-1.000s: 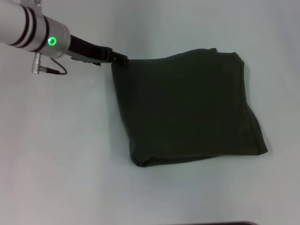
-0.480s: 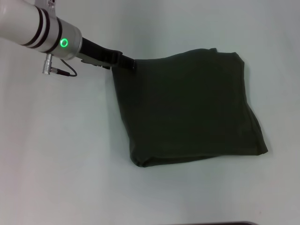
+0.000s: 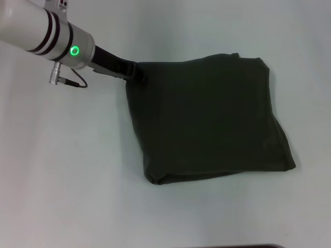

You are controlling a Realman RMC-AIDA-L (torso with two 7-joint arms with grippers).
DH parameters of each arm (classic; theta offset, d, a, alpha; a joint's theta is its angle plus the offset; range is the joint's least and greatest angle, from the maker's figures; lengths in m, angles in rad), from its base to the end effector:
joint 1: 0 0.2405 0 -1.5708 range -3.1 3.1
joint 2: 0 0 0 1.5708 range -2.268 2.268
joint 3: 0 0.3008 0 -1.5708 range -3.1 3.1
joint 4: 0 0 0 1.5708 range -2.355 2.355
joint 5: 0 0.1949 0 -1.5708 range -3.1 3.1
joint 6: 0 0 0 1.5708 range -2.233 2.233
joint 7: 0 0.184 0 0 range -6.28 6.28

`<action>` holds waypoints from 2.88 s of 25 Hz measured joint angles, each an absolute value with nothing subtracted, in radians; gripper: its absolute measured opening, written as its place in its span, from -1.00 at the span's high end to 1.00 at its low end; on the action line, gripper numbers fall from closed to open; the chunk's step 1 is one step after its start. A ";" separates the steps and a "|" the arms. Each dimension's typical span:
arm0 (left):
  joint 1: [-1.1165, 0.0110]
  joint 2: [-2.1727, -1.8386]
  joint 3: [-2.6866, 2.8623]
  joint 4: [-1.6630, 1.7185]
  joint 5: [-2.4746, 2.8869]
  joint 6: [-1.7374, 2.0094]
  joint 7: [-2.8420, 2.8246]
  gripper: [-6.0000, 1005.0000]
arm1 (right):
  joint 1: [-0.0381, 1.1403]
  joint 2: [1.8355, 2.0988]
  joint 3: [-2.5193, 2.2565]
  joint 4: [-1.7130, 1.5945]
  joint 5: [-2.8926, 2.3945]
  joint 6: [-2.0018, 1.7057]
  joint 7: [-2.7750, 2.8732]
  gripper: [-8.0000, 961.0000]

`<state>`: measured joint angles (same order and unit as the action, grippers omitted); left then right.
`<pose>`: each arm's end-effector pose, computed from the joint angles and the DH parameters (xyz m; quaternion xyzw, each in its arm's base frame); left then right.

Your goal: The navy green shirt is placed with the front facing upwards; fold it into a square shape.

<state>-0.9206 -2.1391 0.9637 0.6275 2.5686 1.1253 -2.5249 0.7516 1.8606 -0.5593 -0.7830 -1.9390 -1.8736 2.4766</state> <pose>-0.2211 0.4407 -0.1241 -0.8561 -0.4866 0.0318 0.1710 0.1883 0.4053 0.0740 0.8167 -0.4981 -0.2890 0.0363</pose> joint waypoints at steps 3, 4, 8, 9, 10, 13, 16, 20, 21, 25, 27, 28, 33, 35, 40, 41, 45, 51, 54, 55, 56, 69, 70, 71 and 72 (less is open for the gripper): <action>-0.921 -2.140 0.967 0.629 2.567 1.127 -2.525 0.11 | 0.752 1.861 -0.559 -0.783 -1.939 -1.874 2.476 0.35; -0.922 -2.140 0.967 0.629 2.566 1.129 -2.525 0.18 | 0.752 1.861 -0.559 -0.782 -1.939 -1.874 2.476 0.35; -0.922 -2.143 0.967 0.646 2.563 1.138 -2.525 0.46 | 0.751 1.861 -0.562 -0.782 -1.940 -1.875 2.476 0.35; -0.921 -2.143 0.967 0.651 2.563 1.139 -2.526 0.53 | 0.751 1.861 -0.563 -0.782 -1.940 -1.875 2.475 0.35; -0.919 -2.143 0.966 0.657 2.563 1.140 -2.527 0.60 | 0.751 1.861 -0.564 -0.782 -1.940 -1.874 2.475 0.35; -0.915 -2.136 0.961 0.664 2.564 1.146 -2.533 0.83 | 0.750 1.861 -0.565 -0.782 -1.942 -1.874 2.475 0.35; -0.912 -2.127 0.956 0.665 2.565 1.153 -2.537 0.84 | 0.750 1.861 -0.565 -0.782 -1.943 -1.872 2.475 0.35; -0.907 -2.116 0.950 0.666 2.568 1.156 -2.540 0.83 | 0.750 1.861 -0.565 -0.782 -1.943 -1.870 2.474 0.35; -0.907 -2.115 0.948 0.666 2.568 1.156 -2.540 0.82 | 0.750 1.861 -0.565 -0.782 -1.944 -1.869 2.474 0.35; -0.906 -2.114 0.953 0.661 2.568 1.146 -2.540 0.79 | 0.750 1.861 -0.565 -0.782 -1.944 -1.865 2.470 0.35; -0.905 -2.114 0.954 0.658 2.569 1.142 -2.540 0.77 | 0.750 1.861 -0.566 -0.782 -1.944 -1.865 2.469 0.35; -0.903 -2.113 0.952 0.658 2.570 1.141 -2.541 0.76 | 0.749 1.861 -0.566 -0.781 -1.944 -1.865 2.468 0.35; -0.891 -2.111 0.944 0.665 2.576 1.141 -2.541 0.72 | 0.749 1.860 -0.566 -0.740 -1.943 -1.866 2.412 0.35; -0.887 -2.110 0.940 0.667 2.572 1.142 -2.540 0.71 | 0.755 1.855 -0.573 -0.700 -1.943 -1.870 2.375 0.35; -0.855 -2.112 0.914 0.729 2.570 1.168 -2.540 0.67 | 0.761 1.843 -0.606 -0.646 -1.945 -1.868 2.338 0.35; -0.840 -2.115 0.914 0.755 2.573 1.175 -2.540 0.66 | 0.761 1.842 -0.606 -0.646 -1.944 -1.867 2.332 0.35; -0.768 -2.113 0.885 0.880 2.566 1.214 -2.539 0.41 | 0.761 1.844 -0.591 -0.650 -1.933 -1.864 2.277 0.31; -0.713 -2.090 0.733 0.962 2.468 1.366 -2.475 0.05 | 0.748 1.888 -0.593 -0.634 -1.893 -1.868 2.122 0.08; -0.705 -2.065 0.721 0.963 2.419 1.440 -2.462 -0.09 | 0.750 1.899 -0.603 -0.627 -1.896 -1.864 2.058 -0.03; -0.703 -2.058 0.719 0.963 2.403 1.464 -2.458 -0.13 | 0.750 1.901 -0.602 -0.626 -1.895 -1.849 2.047 -0.07; -0.701 -2.054 0.717 0.963 2.393 1.481 -2.456 -0.17 | 0.750 1.902 -0.598 -0.626 -1.893 -1.832 2.035 -0.15; -0.692 -2.022 0.604 1.018 2.280 1.690 -2.416 -0.67 | 0.681 1.883 -0.657 -0.810 -2.276 -1.415 2.408 -0.79; -0.694 -2.019 0.604 1.019 2.278 1.690 -2.417 -0.66 | 0.686 1.881 -0.657 -0.810 -2.294 -1.426 2.431 -0.82; -0.695 -2.017 0.602 1.019 2.277 1.690 -2.417 -0.66 | 0.689 1.880 -0.657 -0.809 -2.310 -1.431 2.453 -0.85; -0.696 -2.015 0.601 1.020 2.274 1.690 -2.416 -0.66 | 0.694 1.880 -0.657 -0.805 -2.327 -1.435 2.477 -0.86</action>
<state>-0.6958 -2.0155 0.6007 1.0201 2.2742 1.6896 -2.4160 0.6939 1.8796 -0.6570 -0.8049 -2.3270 -1.4355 2.4770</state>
